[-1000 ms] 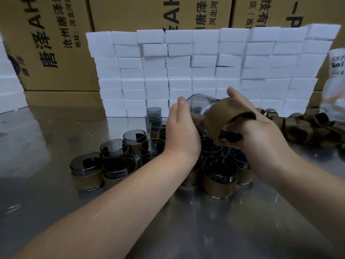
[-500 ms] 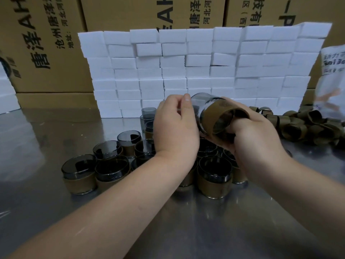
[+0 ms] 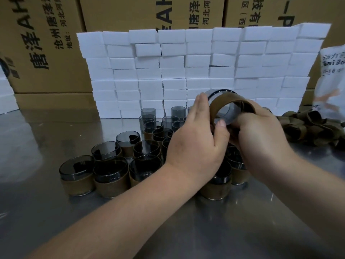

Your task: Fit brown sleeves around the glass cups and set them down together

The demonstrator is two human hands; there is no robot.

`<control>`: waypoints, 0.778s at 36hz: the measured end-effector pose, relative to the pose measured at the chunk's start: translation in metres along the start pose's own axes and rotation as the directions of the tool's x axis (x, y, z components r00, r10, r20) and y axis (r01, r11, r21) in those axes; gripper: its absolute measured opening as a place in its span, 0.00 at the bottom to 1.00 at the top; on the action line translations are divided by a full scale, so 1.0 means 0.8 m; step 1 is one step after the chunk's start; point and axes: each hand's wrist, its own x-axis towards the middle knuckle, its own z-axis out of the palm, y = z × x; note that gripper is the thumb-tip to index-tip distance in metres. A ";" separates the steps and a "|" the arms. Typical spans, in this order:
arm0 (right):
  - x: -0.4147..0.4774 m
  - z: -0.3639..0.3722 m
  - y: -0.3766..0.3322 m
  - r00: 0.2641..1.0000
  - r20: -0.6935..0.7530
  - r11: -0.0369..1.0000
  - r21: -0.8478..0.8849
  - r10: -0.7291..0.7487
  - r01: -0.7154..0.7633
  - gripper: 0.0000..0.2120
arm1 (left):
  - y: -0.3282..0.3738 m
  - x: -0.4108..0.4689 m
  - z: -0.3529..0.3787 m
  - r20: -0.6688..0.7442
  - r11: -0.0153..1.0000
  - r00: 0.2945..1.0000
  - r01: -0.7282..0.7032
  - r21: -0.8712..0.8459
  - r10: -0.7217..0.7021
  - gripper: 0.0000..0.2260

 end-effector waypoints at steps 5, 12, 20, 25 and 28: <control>-0.004 0.003 0.004 0.998 0.026 0.981 -0.179 -0.066 0.069 0.15 | -0.002 0.003 -0.001 -0.062 0.995 0.997 0.036 -0.092 -0.042 0.27; -0.008 0.003 -0.001 0.985 0.131 0.921 -0.358 -0.111 0.152 0.22 | -0.008 0.006 -0.004 -0.118 0.985 0.989 0.073 -0.155 -0.092 0.25; -0.004 -0.005 0.006 0.980 0.163 0.915 -0.367 -0.113 0.166 0.39 | -0.006 0.009 -0.006 -0.184 0.974 0.972 0.111 -0.198 -0.149 0.26; -0.004 -0.004 0.011 0.988 0.107 0.950 -0.281 -0.109 0.135 0.41 | -0.006 0.011 -0.006 -0.194 0.972 0.970 0.107 -0.211 -0.148 0.24; -0.002 -0.005 0.012 0.987 0.102 0.952 -0.266 -0.125 0.148 0.40 | -0.006 0.012 -0.006 -0.199 0.970 0.972 0.077 -0.230 -0.125 0.19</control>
